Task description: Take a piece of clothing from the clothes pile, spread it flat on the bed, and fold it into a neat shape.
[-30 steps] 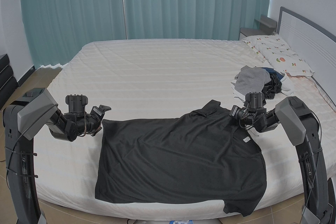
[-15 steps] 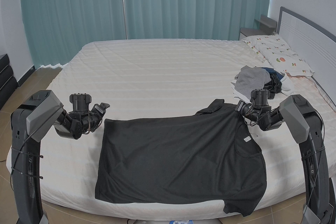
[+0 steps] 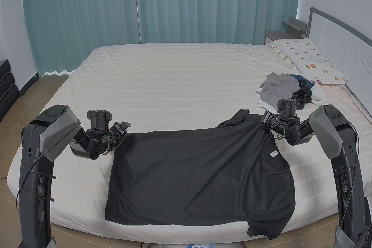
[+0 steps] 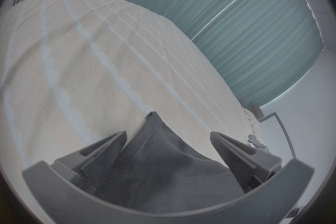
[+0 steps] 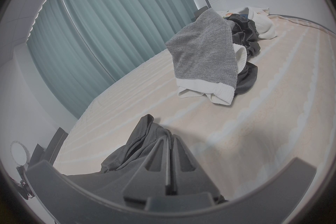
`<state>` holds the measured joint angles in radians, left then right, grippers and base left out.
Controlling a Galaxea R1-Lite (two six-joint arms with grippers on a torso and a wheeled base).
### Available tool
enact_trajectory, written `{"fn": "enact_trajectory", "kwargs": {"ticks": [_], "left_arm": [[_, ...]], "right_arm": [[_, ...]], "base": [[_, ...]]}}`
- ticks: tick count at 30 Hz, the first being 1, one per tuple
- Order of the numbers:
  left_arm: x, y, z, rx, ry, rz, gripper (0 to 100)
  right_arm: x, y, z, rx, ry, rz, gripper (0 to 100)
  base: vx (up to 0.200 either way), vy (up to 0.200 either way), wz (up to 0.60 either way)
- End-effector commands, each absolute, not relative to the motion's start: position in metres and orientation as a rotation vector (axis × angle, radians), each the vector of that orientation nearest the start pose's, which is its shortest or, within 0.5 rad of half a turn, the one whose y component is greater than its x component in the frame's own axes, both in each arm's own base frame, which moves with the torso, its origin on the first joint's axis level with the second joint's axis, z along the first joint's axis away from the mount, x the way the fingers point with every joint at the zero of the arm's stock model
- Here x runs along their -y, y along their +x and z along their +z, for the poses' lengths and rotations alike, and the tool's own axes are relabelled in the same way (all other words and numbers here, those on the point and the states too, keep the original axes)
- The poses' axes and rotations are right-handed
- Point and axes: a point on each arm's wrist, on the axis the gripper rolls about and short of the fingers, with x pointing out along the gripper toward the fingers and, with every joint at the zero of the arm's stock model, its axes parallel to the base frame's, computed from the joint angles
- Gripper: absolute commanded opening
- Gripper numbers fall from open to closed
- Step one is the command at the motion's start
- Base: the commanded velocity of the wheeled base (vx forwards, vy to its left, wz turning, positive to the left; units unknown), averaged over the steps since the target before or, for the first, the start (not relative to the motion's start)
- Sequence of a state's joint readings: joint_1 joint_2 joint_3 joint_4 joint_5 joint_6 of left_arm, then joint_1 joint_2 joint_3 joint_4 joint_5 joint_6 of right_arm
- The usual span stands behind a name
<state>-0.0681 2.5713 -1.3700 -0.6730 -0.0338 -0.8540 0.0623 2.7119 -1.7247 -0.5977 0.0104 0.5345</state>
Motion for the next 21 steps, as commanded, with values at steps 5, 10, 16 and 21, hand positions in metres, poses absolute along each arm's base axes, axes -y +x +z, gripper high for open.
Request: {"fn": "enact_trajectory", "kwargs": {"ticks": [5, 10, 16, 21], "left_arm": [[0.035, 0.48, -0.034, -0.525, -0.817, 0.149, 100], [0.037, 0.483, -0.034, -0.543, -0.814, 0.156, 0], [0.036, 0.486, -0.033, -0.541, -0.817, 0.159, 0], [0.031, 0.495, -0.018, -0.452, -0.829, 0.203, 0]], "right_arm": [[-0.033, 0.526, -0.019, -0.399, 0.519, -0.037, 0], [-0.031, 0.525, -0.018, -0.385, 0.521, -0.038, 0], [-0.031, 0.526, -0.016, -0.36, 0.519, -0.03, 0], [-0.03, 0.528, -0.003, -0.265, 0.523, -0.008, 0]], "base": [[0.0, 0.0, 0.0], [0.0, 0.0, 0.0], [0.0, 0.0, 0.0], [0.0, 0.0, 0.0]]}}
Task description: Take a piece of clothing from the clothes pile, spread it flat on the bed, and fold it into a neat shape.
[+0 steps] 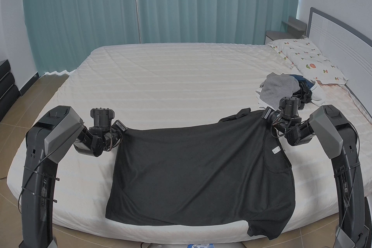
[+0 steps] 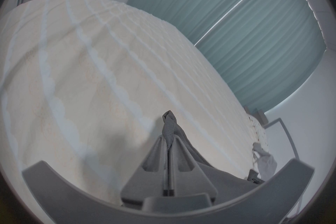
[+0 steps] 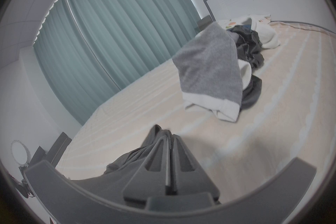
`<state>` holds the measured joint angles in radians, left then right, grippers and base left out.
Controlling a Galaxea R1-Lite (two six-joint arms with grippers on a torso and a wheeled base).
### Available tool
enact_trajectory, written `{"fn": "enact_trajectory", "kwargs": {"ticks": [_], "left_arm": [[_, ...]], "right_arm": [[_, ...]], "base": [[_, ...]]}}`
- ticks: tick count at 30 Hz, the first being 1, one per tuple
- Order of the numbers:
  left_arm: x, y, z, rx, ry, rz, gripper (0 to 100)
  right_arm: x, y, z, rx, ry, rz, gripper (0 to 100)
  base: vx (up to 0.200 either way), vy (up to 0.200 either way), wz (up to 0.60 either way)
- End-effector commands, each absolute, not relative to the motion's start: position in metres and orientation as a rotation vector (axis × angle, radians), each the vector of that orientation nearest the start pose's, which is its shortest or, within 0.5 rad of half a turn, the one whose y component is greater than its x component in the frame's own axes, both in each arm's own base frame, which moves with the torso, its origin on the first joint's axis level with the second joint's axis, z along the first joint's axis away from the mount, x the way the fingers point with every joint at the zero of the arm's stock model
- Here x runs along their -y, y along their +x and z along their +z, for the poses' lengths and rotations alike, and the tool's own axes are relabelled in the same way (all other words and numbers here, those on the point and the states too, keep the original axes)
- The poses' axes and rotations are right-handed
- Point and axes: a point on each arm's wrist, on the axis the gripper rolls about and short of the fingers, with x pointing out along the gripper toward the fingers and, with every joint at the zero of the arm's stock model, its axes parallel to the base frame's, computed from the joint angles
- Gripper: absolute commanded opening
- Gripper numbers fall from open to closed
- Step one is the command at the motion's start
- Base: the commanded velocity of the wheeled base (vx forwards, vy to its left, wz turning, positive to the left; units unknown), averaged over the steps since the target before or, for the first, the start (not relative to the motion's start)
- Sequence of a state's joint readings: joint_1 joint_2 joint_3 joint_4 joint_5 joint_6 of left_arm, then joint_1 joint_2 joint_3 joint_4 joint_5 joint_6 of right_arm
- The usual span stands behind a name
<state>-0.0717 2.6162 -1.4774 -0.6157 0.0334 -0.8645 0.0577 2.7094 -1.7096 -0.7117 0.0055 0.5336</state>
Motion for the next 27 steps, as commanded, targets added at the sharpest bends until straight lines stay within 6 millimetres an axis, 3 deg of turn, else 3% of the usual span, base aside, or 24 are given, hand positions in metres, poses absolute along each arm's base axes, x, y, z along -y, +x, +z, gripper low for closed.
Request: {"fn": "enact_trajectory", "kwargs": {"ticks": [1, 8, 12, 20, 27], "left_arm": [[0.031, 0.496, -0.015, -0.435, -0.846, 0.216, 0], [0.022, 0.498, -0.004, -0.382, -0.908, 0.245, 0], [0.023, 0.499, -0.014, -0.398, -0.896, 0.249, 0], [0.026, 0.499, -0.035, -0.446, -0.828, 0.248, 0], [0.026, 0.5, -0.037, -0.446, -0.818, 0.247, 0]], "right_arm": [[-0.03, 0.529, -0.002, -0.253, 0.52, -0.008, 0], [-0.031, 0.528, -0.001, -0.207, 0.51, -0.012, 0], [-0.035, 0.524, -0.026, -0.272, 0.474, -0.015, 0], [-0.035, 0.523, -0.043, -0.35, 0.468, -0.036, 0], [-0.034, 0.525, -0.05, -0.353, 0.467, -0.044, 0]], "base": [[0.0, 0.0, 0.0], [0.0, 0.0, 0.0], [0.0, 0.0, 0.0], [0.0, 0.0, 0.0], [0.0, 0.0, 0.0]]}}
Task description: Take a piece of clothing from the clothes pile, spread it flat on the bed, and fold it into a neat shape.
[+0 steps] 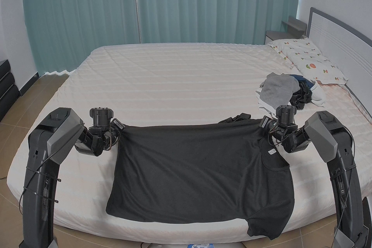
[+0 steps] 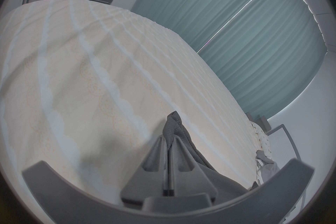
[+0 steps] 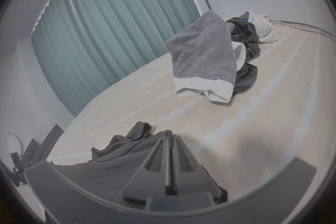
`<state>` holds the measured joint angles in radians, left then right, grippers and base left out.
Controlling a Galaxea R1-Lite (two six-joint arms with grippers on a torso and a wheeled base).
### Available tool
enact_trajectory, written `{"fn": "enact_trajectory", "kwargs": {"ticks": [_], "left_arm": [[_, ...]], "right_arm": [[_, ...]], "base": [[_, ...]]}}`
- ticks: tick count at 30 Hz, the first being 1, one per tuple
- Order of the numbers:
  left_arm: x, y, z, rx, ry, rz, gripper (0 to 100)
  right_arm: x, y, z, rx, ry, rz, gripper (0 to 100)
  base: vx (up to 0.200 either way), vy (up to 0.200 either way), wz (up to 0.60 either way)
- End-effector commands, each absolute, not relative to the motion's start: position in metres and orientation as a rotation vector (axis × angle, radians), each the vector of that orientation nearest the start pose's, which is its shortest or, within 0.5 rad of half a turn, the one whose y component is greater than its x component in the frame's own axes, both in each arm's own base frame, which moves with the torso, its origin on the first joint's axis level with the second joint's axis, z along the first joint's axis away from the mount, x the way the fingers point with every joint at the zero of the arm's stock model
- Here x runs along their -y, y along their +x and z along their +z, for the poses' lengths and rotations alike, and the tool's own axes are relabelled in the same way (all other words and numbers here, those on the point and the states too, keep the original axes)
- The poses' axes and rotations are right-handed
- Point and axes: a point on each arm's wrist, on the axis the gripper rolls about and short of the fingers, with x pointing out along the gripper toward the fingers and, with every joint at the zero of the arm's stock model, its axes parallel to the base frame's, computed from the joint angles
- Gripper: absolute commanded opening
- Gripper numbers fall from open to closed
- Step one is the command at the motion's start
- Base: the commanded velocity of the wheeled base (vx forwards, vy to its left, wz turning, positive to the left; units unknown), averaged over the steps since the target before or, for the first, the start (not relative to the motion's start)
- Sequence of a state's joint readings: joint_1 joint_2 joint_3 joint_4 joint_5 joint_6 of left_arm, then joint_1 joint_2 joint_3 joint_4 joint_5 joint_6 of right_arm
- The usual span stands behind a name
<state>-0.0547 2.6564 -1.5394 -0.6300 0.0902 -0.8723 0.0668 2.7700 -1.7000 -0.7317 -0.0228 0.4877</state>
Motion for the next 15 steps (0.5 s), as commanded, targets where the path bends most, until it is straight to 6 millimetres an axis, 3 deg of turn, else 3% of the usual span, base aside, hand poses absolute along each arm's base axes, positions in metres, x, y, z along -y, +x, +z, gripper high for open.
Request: {"fn": "enact_trajectory", "kwargs": {"ticks": [1, 15], "left_arm": [[0.026, 0.501, -0.038, -0.442, -0.818, 0.245, 0], [0.026, 0.504, -0.041, -0.437, -0.818, 0.244, 0]], "right_arm": [[-0.035, 0.527, -0.05, -0.345, 0.469, -0.042, 0], [-0.034, 0.538, -0.056, -0.292, 0.465, -0.094, 0]], "base": [[0.0, 0.0, 0.0], [0.0, 0.0, 0.0]]}}
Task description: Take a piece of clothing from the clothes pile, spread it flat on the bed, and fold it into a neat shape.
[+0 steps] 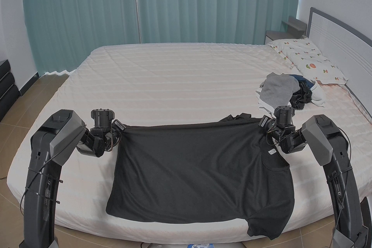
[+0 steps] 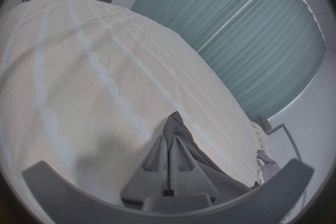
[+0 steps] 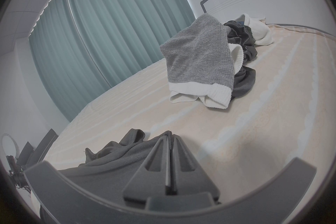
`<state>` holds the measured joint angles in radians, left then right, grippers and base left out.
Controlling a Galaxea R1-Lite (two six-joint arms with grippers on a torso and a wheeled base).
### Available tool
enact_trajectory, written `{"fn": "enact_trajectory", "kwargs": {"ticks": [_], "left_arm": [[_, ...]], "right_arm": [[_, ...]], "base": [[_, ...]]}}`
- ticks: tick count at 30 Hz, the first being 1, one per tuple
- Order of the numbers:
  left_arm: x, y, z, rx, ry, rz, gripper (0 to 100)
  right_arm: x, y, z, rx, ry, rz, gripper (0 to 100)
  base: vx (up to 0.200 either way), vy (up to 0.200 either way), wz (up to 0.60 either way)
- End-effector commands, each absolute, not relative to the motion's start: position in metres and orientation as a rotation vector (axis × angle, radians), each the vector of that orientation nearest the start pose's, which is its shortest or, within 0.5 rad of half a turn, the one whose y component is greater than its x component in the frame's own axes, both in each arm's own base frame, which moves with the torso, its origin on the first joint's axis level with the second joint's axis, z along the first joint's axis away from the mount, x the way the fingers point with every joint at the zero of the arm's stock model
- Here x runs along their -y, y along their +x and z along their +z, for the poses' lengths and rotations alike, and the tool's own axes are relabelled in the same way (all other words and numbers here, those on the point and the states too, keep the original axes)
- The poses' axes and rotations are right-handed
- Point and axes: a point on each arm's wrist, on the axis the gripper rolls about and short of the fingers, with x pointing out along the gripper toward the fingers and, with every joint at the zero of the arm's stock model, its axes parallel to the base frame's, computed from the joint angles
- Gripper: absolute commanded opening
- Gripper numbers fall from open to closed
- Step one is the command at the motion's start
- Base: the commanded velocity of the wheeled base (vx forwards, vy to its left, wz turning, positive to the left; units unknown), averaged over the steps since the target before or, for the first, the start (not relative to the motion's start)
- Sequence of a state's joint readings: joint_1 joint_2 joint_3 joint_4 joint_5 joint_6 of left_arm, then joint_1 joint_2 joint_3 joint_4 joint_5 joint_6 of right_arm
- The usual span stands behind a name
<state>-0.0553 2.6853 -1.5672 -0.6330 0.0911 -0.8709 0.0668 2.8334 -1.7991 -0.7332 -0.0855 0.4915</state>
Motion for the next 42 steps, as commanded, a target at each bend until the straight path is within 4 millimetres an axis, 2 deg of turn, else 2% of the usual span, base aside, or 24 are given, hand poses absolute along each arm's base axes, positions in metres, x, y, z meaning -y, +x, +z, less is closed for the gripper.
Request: {"fn": "enact_trajectory", "kwargs": {"ticks": [1, 8, 10, 14, 19, 25, 35, 39, 40, 42], "left_arm": [[0.026, 0.504, -0.04, -0.434, -0.818, 0.243, 0], [0.026, 0.505, -0.034, -0.4, -0.828, 0.23, 0], [0.026, 0.507, -0.031, -0.345, -0.832, 0.225, 0], [0.025, 0.509, -0.032, -0.311, -0.826, 0.251, 0], [0.025, 0.514, -0.034, -0.295, -0.826, 0.255, 0], [0.027, 0.513, -0.039, -0.311, -0.821, 0.25, 0], [0.029, 0.513, -0.044, -0.323, -0.813, 0.251, 0], [0.029, 0.513, -0.046, -0.334, -0.802, 0.254, 0], [0.029, 0.513, -0.046, -0.335, -0.802, 0.254, 0], [0.029, 0.512, -0.046, -0.337, -0.802, 0.255, 0]], "right_arm": [[-0.034, 0.538, -0.055, -0.282, 0.468, -0.092, 0], [-0.034, 0.54, -0.048, -0.208, 0.471, -0.084, 0], [-0.032, 0.546, -0.042, -0.162, 0.474, -0.103, 0], [-0.025, 0.556, -0.033, -0.083, 0.48, -0.144, 0], [-0.023, 0.558, -0.033, -0.069, 0.483, -0.15, 0], [-0.026, 0.557, -0.042, -0.083, 0.478, -0.149, 0], [-0.027, 0.557, -0.044, -0.085, 0.478, -0.147, 0], [-0.028, 0.556, -0.054, -0.103, 0.474, -0.152, 0], [-0.028, 0.556, -0.055, -0.105, 0.473, -0.149, 100], [-0.029, 0.556, -0.056, -0.108, 0.473, -0.15, 100]], "base": [[0.0, 0.0, 0.0], [0.0, 0.0, 0.0], [0.0, 0.0, 0.0], [0.0, 0.0, 0.0], [0.0, 0.0, 0.0], [0.0, 0.0, 0.0], [0.0, 0.0, 0.0], [0.0, 0.0, 0.0], [0.0, 0.0, 0.0], [0.0, 0.0, 0.0]]}}
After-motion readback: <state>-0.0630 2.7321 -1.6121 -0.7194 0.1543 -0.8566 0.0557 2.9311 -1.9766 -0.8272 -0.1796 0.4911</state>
